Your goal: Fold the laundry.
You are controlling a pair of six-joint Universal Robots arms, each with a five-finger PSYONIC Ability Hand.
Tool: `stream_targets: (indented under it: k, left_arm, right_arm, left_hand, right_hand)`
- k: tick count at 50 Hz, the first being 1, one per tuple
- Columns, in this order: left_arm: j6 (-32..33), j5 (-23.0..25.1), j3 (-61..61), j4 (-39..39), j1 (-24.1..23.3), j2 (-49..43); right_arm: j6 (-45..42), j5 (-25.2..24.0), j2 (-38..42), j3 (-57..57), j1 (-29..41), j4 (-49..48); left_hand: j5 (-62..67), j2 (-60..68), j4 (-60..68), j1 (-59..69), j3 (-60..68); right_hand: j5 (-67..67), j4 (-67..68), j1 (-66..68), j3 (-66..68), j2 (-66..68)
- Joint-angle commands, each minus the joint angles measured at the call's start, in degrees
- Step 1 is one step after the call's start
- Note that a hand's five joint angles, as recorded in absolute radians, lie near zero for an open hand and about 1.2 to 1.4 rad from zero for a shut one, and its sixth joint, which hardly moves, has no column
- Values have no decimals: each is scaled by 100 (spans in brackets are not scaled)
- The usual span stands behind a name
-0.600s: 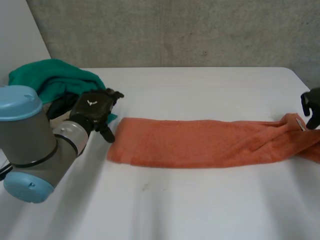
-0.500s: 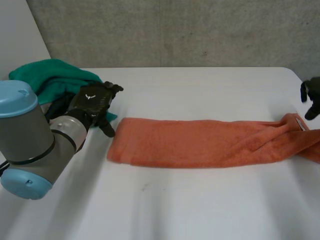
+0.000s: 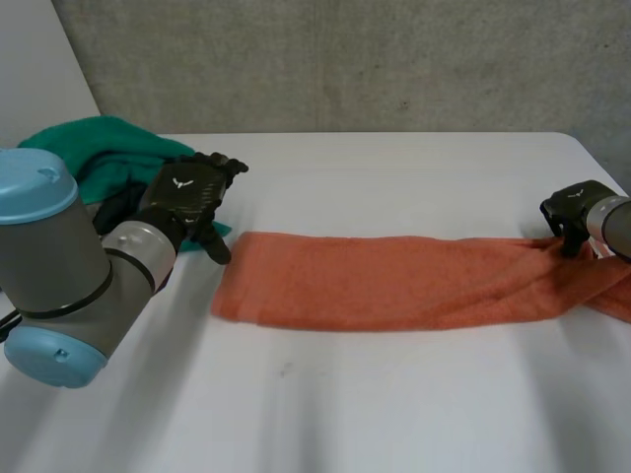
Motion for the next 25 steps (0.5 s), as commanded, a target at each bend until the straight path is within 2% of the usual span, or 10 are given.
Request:
stream_targets:
  k: [1,4,8,13,19,25]
  left_arm:
    - [-1,18,112,-7,60,-88]
    - [-1,27,192,-24,77,-141]
    - [-9,27,359,-16,104,-281]
    - [-9,1,876,-33,95,-710]
    - [-80,53,1545,-270,42,-1291]
    - [-308,229,2204,-657,-221,-1889]
  right_arm:
    - [122,51,-384,140,7,-124]
    - [175,33,-683,219,16,-54]
    - [412,-168,-1500,623,16,8]
    - [886,-914,-2764,1474,121,-254]
    - [1370,-1530,-3821,2249,306,-554]
    - [1923,-2233,-4832,2917,587,-791]
  left_hand:
    - [-267,-142,-143,-118,-170]
    - [-267,-142,-143,-118,-170]
    - [-267,-142,-143,-118,-170]
    - [-267,-142,-143,-118,-170]
    - [-267,-142,-143,-118,-170]
    - [-267,-142,-143,-118,-170]
  right_hand:
    - [2328,2315,2289,2314,2262]
    - [2328,2315,2289,2314,2262]
    - [2328,2315,2289,2314,2262]
    - [2328,2315,2289,2314,2262]
    - [2328,2315,2289,2314,2262]
    - [2328,2315,2289,2314,2262]
